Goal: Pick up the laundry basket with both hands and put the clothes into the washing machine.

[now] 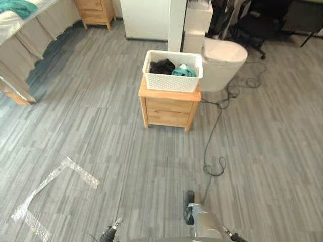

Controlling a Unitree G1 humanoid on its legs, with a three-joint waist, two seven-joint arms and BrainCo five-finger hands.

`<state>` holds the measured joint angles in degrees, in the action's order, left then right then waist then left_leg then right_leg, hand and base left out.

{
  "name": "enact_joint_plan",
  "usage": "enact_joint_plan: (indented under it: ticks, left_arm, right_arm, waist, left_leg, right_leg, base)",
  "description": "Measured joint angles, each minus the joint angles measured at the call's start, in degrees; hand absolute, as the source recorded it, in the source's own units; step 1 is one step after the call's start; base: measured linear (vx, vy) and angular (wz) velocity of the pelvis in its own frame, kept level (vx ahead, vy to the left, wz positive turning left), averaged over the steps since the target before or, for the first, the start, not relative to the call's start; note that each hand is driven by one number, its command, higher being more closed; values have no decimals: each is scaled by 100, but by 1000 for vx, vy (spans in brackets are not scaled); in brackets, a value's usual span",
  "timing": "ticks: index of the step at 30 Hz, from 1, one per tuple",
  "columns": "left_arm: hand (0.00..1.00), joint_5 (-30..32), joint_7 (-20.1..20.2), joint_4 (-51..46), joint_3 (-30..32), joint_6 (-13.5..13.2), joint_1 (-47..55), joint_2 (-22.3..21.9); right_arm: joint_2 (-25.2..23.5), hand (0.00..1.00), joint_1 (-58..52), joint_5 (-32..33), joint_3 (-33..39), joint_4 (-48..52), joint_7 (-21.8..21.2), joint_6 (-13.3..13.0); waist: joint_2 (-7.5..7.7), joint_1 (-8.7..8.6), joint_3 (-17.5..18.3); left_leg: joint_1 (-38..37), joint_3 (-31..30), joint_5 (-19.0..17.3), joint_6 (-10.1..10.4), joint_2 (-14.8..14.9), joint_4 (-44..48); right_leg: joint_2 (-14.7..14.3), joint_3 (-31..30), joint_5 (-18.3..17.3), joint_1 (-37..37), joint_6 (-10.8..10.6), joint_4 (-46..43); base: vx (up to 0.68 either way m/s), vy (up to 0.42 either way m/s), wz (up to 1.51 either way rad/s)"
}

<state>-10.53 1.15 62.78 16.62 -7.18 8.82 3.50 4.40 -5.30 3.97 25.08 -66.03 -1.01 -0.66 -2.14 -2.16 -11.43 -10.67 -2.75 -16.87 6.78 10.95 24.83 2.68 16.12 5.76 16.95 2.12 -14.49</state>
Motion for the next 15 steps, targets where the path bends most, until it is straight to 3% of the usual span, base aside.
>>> enact_joint_plan:
  ticks: [1,2,3,4,5,7,9,11,12,15]
  left_arm:
    - [0,0,4,0,43,20,8,-7]
    - [0,-11,7,-3,142,52,22,-23]
    - [0,-19,8,-59,144,48,7,-17]
    - [0,-26,15,-124,146,46,7,0]
    - [0,-40,10,-203,145,40,2,25]
    - [0,-79,8,-404,82,11,-8,76]
    - [0,-118,5,-491,-37,-29,-13,84]
    - [0,-116,2,-526,-144,-27,-41,83]
    - [0,-115,2,-522,-153,-20,-11,70]
    - [0,-115,3,-479,-259,-20,34,30]
  right_arm:
    - [18,0,20,1,-10,5,-9,2]
    - [-13,0,23,2,-64,28,-10,-5]
    - [-4,0,56,0,-160,45,15,-4]
    - [-9,0,78,1,-197,65,28,-7]
    - [-21,0,121,1,-285,69,81,-14]
    - [-47,0,251,-1,-455,140,132,-30]
    - [-44,0,409,0,-552,229,190,-29]
    - [-65,0,535,2,-600,336,196,-67]
    - [-81,0,545,2,-697,468,194,-91]
    - [-77,0,498,-3,-830,448,192,-102]
  waist:
    - [0,-4,-1]
    - [-9,1,-13]
    - [-8,38,-47]
    - [16,61,-60]
    - [66,113,-98]
    - [153,153,-162]
    - [143,200,-238]
    - [191,331,-317]
    - [182,314,-328]
    - [66,347,-310]
  left_leg:
    - [191,23,286,3,63,543]
    - [575,154,1179,64,278,1611]
    - [928,442,1180,74,645,2676]
    - [1061,673,1116,-27,809,3102]
    - [1275,954,968,-222,941,3552]
    - [1841,1316,621,-302,992,3899]
    - [2324,1421,396,-192,882,3487]
    - [2625,1389,391,-177,503,2062]
    - [2695,1258,479,-126,152,509]
    - [2577,755,1009,119,-198,-1515]
  right_leg:
    - [-109,0,-56,-117,13,44]
    - [-368,-39,-167,-511,101,285]
    - [-587,-111,-189,-955,126,581]
    - [-671,-189,-189,-1171,126,726]
    - [-745,-292,-207,-1481,151,892]
    - [-749,-421,-366,-2094,191,1203]
    - [-738,-548,-451,-2445,131,1392]
    - [-609,-676,-622,-2653,100,1492]
    - [-481,-700,-872,-2739,112,1484]
    - [-384,-740,-1209,-2923,-7,1449]
  base:
    - [833,-450,-45]
    - [697,-316,-47]
    - [697,-316,-48]
    - [507,-253,-47]
    - [522,-265,-46]
    - [568,-246,-28]
    - [362,-22,-25]
    - [309,95,-32]
    - [243,161,2]
    - [244,207,0]
